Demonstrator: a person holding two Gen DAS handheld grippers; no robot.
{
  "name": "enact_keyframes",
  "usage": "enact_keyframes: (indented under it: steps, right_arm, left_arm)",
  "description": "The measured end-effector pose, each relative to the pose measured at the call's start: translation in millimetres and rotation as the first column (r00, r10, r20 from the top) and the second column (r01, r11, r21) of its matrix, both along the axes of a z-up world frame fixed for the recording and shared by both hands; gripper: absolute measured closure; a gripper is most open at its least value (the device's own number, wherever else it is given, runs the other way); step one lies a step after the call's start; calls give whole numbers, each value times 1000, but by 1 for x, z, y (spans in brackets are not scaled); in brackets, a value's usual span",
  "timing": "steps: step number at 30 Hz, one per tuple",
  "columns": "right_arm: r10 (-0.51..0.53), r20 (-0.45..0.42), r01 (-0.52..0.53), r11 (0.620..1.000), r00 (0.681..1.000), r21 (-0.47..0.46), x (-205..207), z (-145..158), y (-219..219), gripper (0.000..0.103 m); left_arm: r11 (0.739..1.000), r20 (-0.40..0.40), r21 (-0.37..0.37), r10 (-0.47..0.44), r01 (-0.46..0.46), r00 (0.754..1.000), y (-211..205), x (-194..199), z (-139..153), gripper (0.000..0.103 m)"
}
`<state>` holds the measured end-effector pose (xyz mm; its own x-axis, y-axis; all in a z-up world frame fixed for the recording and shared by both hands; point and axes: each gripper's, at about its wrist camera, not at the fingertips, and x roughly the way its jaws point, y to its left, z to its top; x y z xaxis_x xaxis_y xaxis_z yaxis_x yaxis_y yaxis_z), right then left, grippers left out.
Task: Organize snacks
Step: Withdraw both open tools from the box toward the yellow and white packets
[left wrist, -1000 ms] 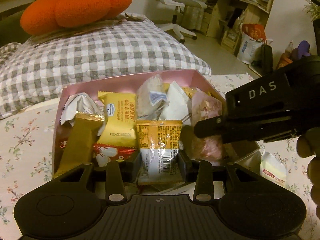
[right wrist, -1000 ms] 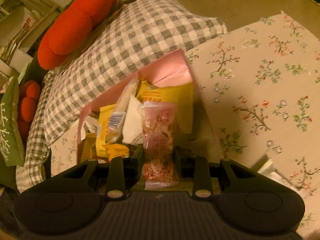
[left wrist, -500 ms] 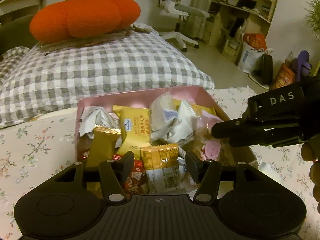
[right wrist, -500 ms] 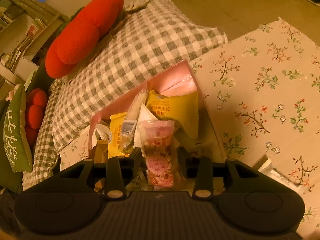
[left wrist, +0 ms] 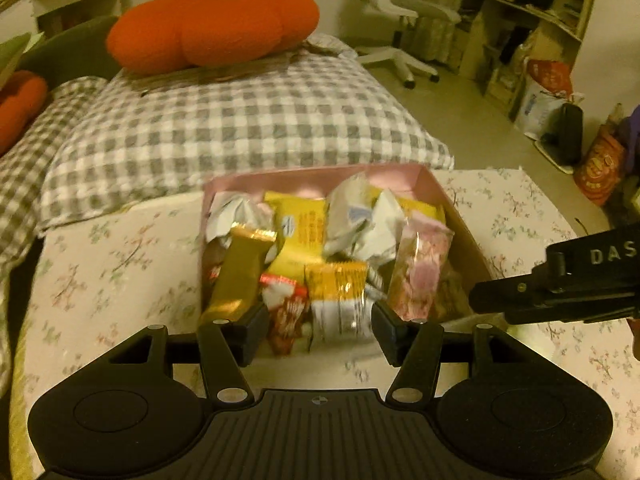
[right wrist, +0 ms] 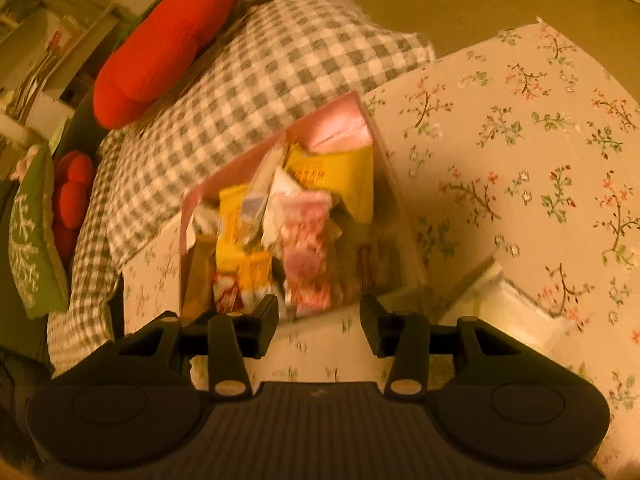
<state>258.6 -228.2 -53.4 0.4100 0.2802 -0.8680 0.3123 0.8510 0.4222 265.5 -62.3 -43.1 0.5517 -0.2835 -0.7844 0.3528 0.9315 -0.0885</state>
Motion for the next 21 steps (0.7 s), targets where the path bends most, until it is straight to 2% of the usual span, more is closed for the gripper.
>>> enact_keyframes:
  steps: [6, 11, 16, 18, 21]
  right_arm:
    - [75, -8, -75, 997, 997, -27, -21, 20, 12, 47]
    - [126, 6, -125, 989, 992, -85, -36, 32, 14, 38]
    - [191, -33, -194, 975, 981, -110, -40, 30, 11, 30]
    - [220, -46, -225, 962, 974, -155, -44, 26, 13, 25]
    - [231, -85, -244, 946, 969, -215, -47, 18, 10, 23]
  left_arm:
    - [999, 0, 45, 28, -28, 1000, -1, -29, 11, 45]
    - [998, -7, 56, 32, -32, 999, -12, -49, 18, 43]
    - [997, -36, 64, 51, -49, 998, -21, -64, 18, 38]
    - [997, -62, 54, 55, -52, 997, -25, -68, 16, 34]
    - [998, -100, 47, 49, -44, 994, -32, -75, 10, 29]
